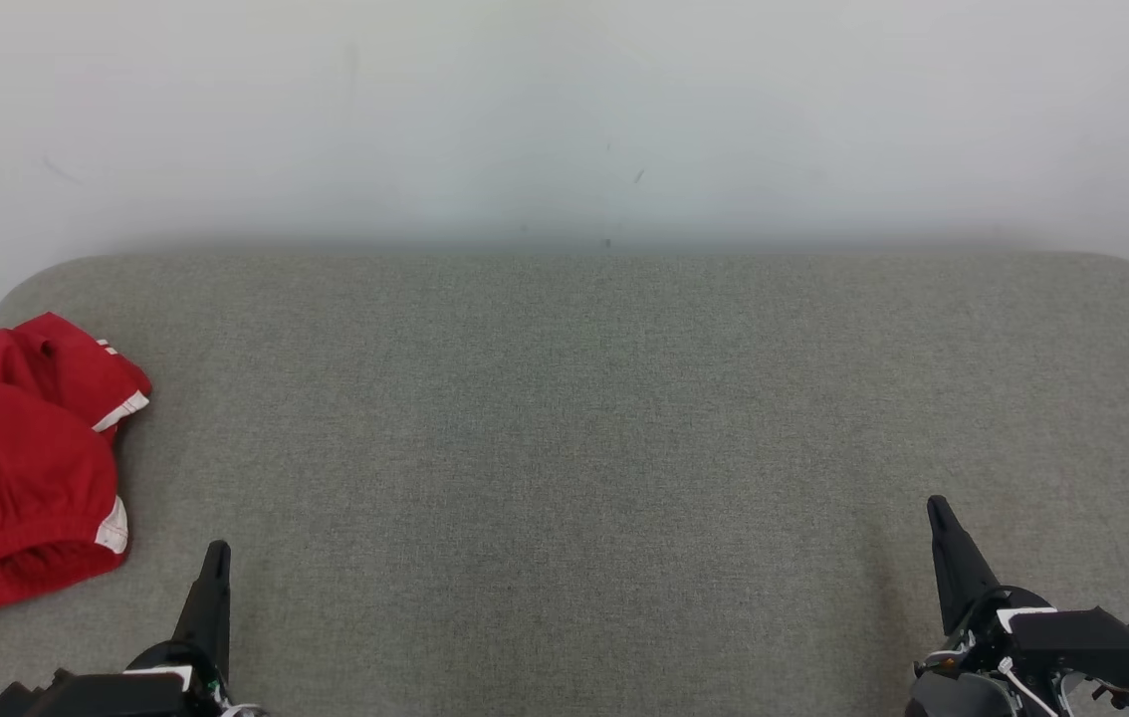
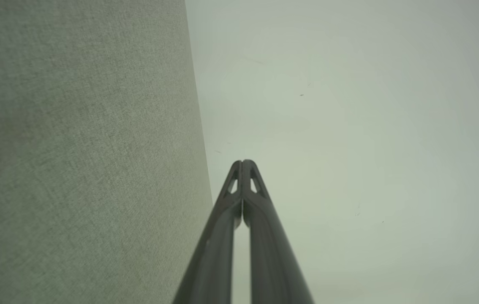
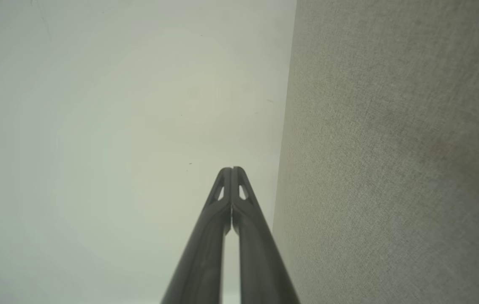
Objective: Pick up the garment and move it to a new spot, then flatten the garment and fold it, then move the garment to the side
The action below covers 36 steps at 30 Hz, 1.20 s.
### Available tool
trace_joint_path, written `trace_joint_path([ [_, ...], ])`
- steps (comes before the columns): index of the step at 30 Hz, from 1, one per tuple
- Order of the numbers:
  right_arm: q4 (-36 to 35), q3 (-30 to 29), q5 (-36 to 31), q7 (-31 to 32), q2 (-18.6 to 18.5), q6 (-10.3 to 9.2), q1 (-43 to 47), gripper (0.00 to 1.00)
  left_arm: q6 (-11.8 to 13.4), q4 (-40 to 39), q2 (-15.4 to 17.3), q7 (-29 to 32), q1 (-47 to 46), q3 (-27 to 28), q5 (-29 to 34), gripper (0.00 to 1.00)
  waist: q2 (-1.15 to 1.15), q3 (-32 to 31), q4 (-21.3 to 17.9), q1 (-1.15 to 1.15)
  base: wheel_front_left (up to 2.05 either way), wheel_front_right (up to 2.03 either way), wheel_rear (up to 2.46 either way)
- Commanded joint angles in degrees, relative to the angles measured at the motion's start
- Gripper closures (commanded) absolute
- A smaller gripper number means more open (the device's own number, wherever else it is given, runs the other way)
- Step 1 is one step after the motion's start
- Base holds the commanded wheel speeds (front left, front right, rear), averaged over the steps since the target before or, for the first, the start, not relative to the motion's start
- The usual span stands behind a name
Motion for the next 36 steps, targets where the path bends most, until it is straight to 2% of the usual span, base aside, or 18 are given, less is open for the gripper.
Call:
trace_joint_path([
  [1,-0.03,0.0,0.03,0.15,-0.01,0.07,0.47,1.0,-0.19,-0.15,0.15,0.06,0.35,0.18,-0.28,1.0,0.0,0.0,0.0,0.0,0.0,0.0,0.0],
  [36,-0.03,0.0,0.02,0.14,-0.01,0.07,0.47,1.0,-0.19,-0.15,0.16,0.05,0.35,0.19,-0.28,1.0,0.0,0.0,0.0,0.0,0.0,0.0,0.0],
])
